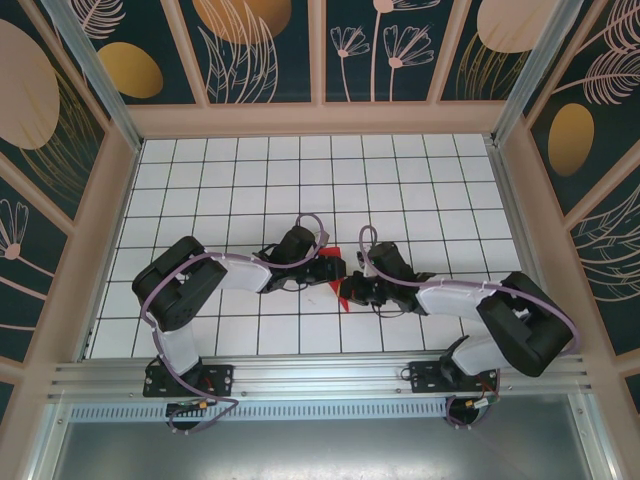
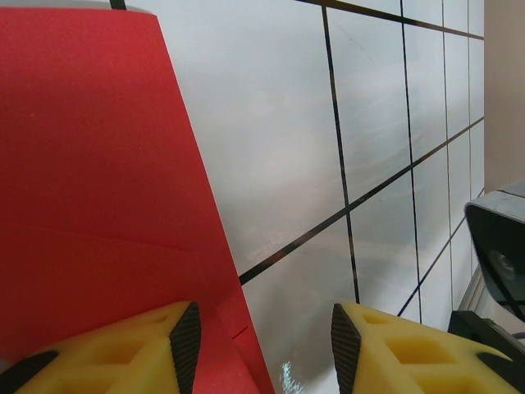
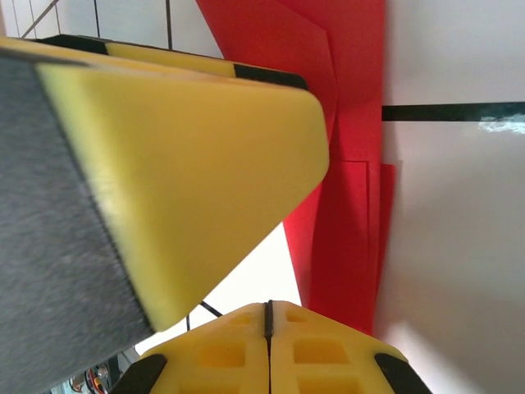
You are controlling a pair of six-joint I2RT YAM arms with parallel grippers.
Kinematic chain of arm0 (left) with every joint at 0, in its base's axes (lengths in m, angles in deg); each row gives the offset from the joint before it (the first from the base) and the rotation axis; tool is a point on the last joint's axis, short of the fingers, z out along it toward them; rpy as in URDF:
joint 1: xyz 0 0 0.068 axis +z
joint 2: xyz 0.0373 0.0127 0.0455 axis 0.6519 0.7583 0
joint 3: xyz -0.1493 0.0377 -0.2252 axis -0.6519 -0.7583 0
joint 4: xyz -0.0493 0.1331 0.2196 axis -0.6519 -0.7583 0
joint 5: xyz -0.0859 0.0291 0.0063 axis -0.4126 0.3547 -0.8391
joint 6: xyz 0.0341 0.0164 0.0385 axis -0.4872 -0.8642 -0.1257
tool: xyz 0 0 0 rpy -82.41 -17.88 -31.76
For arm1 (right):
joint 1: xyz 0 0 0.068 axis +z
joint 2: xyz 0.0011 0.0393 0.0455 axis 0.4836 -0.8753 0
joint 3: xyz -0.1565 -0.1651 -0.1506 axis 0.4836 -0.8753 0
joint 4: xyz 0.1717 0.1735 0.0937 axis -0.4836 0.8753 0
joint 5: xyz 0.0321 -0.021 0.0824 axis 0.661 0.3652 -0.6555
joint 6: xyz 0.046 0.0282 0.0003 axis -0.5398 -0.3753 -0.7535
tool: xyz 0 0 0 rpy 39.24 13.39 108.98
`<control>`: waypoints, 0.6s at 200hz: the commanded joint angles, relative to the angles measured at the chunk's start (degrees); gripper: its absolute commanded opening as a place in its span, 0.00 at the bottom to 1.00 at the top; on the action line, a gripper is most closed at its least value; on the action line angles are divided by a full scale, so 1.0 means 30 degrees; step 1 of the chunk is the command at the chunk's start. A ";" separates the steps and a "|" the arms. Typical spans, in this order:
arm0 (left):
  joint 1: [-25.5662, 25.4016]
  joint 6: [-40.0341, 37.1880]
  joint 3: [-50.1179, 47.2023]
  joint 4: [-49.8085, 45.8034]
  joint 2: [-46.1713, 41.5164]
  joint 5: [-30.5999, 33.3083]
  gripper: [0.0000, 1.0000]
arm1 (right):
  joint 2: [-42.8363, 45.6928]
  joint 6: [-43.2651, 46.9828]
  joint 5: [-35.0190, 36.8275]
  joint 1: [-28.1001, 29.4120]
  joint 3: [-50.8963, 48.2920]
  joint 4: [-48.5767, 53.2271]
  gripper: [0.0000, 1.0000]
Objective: Fold a paper plane with a square sheet of paper (pick it up from the middle)
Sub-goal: Fold the wing for the fifth time at the center of the table.
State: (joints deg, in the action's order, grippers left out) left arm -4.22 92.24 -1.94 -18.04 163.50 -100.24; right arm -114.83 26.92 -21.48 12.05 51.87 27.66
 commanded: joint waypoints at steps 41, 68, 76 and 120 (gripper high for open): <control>0.0115 -0.0479 0.0406 -0.0922 0.0389 -0.0156 0.49 | -0.0444 -0.0377 -0.0781 -0.0649 -0.1662 -0.1468 0.07; 0.0115 -0.0438 0.0419 -0.0920 0.0392 -0.0133 0.49 | -0.0497 -0.0423 -0.0842 -0.0693 -0.1982 -0.1558 0.07; 0.0117 -0.0452 0.0461 -0.0922 0.0430 -0.0161 0.49 | -0.0417 -0.0437 -0.0890 -0.0709 -0.1962 -0.1473 0.07; 0.0116 -0.0482 0.0497 -0.1016 0.0432 -0.0235 0.48 | 0.0711 -0.0182 -0.1151 -0.0709 -0.1158 -0.0577 0.08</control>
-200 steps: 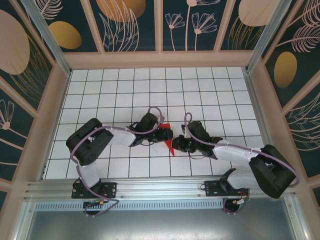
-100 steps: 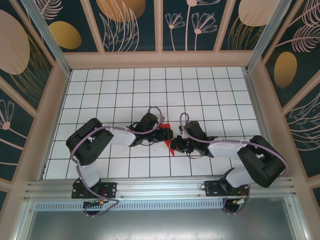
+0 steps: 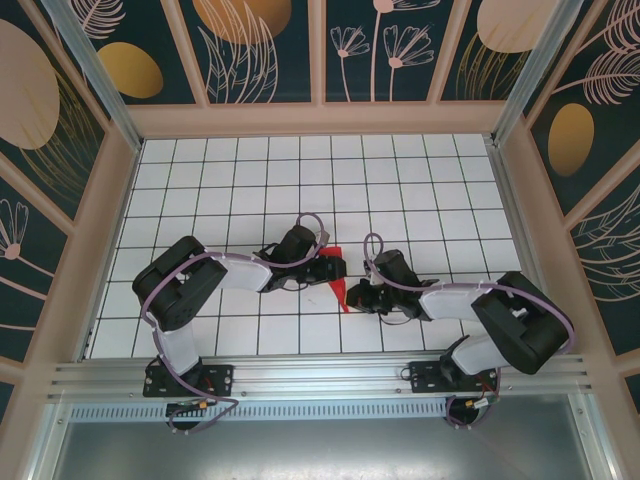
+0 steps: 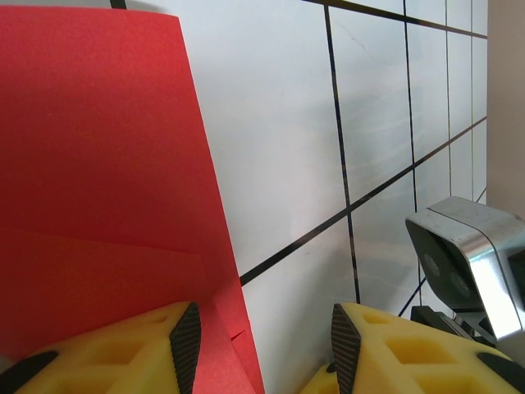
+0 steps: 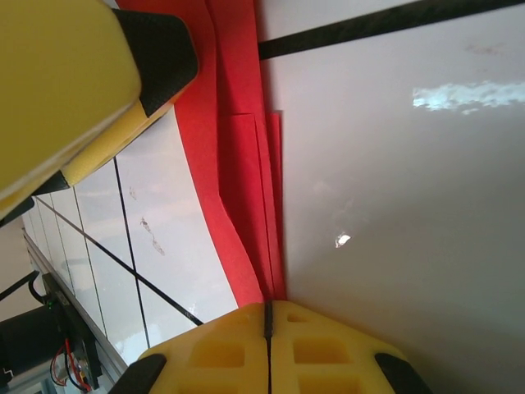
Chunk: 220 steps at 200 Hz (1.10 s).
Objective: Fold a paper plane with a square sheet of paper (pick it up from the middle)
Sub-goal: Fold the wing for the fifth time at the center of the table.
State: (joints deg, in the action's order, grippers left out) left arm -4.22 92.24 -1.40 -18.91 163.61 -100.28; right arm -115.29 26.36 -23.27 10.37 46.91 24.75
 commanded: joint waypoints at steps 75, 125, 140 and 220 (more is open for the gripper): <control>0.0119 -0.0540 0.0310 -0.0784 0.0394 -0.0235 0.49 | 0.0043 -0.0041 -0.1077 -0.0147 0.1773 -0.0396 0.09; 0.0130 -0.0564 0.0439 -0.0843 0.0230 -0.0432 0.49 | -0.1597 -0.0036 -0.0597 -0.0285 0.1076 -0.0698 0.09; 0.0117 -0.0593 0.0639 -0.1108 -0.0149 -0.0527 0.50 | -0.1742 -0.0256 -0.0658 -0.0374 0.0375 -0.1232 0.08; 0.0179 -0.1417 0.0625 -0.2280 -0.4299 0.0558 0.56 | -0.2577 -0.0403 -0.0799 -0.0454 -0.0447 -0.1906 0.08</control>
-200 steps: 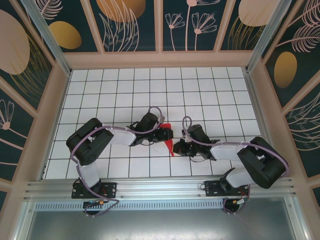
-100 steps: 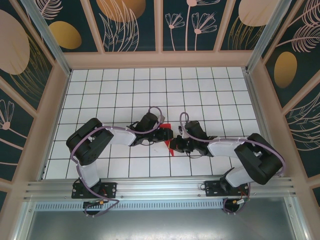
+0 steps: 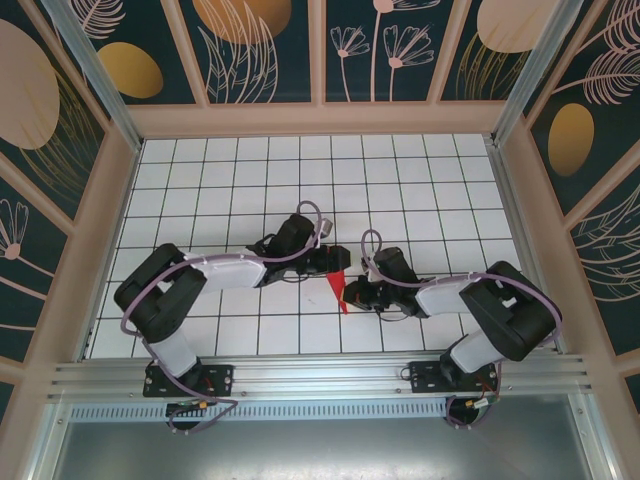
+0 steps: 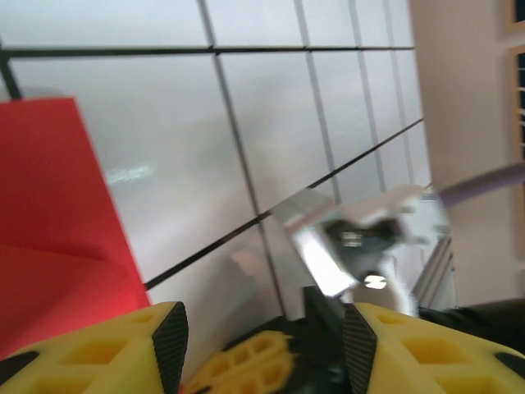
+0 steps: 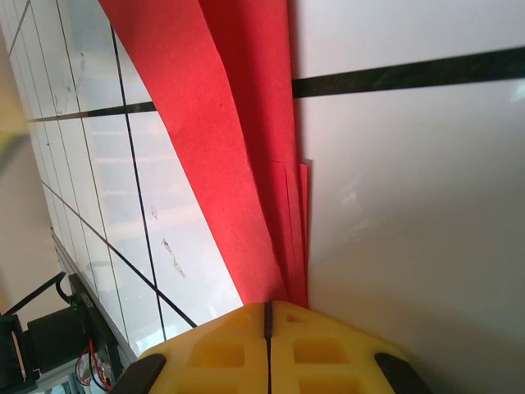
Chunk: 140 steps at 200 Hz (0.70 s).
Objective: Fold a paper plane with a square sheet of paper (pick it up from the middle)
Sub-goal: Fold the wing for the fifth time at the center of the table.
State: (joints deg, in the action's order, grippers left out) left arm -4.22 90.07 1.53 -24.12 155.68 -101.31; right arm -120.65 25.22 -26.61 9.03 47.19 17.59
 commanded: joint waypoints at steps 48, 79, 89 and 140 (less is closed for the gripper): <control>0.0207 -0.0110 -0.2180 0.0507 -0.1846 0.1100 0.54 | -0.1053 0.0014 0.0598 0.0003 -0.0510 0.0809 0.07; 0.0232 0.0532 -0.2657 0.2553 -0.0778 0.0118 0.52 | -0.1116 0.0079 0.0629 0.0001 -0.0531 0.0889 0.06; 0.0228 0.0561 -0.2668 0.2995 -0.0464 -0.0071 0.51 | -0.1151 0.0095 0.0665 0.0005 -0.0517 0.0922 0.06; 0.0261 0.0622 -0.2701 0.4095 0.1064 -0.0202 0.52 | -0.1407 0.0157 0.0693 0.0005 -0.0487 0.1068 0.03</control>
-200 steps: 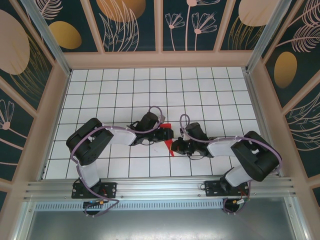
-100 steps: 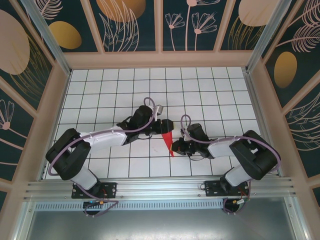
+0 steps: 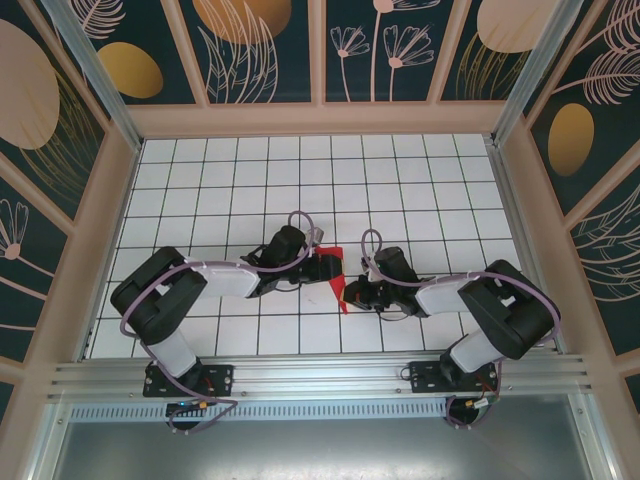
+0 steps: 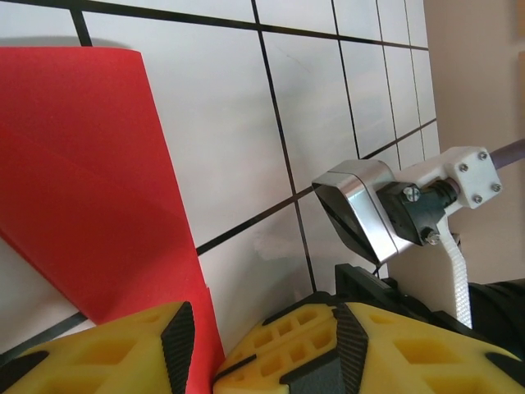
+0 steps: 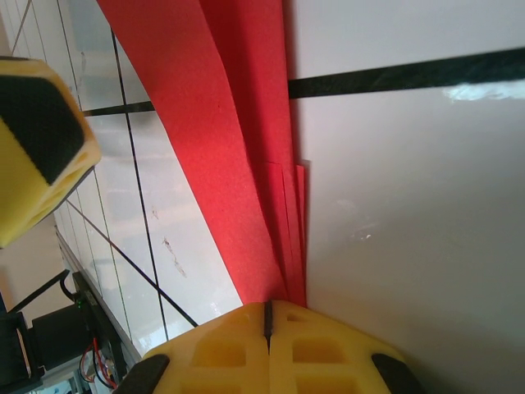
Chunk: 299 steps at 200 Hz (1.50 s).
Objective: Fold a paper plane with a square sheet of paper (pick it up from the middle)
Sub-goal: Fold the wing for the fifth time at the center of the table.
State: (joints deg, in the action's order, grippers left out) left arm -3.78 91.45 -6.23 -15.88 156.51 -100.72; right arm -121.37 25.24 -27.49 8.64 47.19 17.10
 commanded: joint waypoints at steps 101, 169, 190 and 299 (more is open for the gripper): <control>0.1038 -0.1412 0.0826 0.1639 0.2475 -0.0168 0.52 | -0.1793 0.0780 0.0260 0.0161 -0.0515 0.1689 0.00; 0.1860 -0.2373 0.1674 0.0909 0.2997 -0.0290 0.53 | -0.2086 0.1708 -0.0271 0.0161 -0.0187 0.2599 0.00; 0.2063 -0.3000 0.2379 0.0141 0.3399 -0.0327 0.53 | -0.2121 0.1928 -0.0462 0.0158 -0.0194 0.2700 0.00; 0.4348 -0.4818 0.4808 -0.2658 0.3186 -0.0412 0.54 | -0.2235 0.2457 -0.0447 -0.0054 0.0087 0.3028 0.00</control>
State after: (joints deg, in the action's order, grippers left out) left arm 7.89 79.32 6.58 -20.42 167.77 -101.72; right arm -123.09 29.70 -31.03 7.46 48.30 18.39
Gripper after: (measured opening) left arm 0.543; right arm 0.059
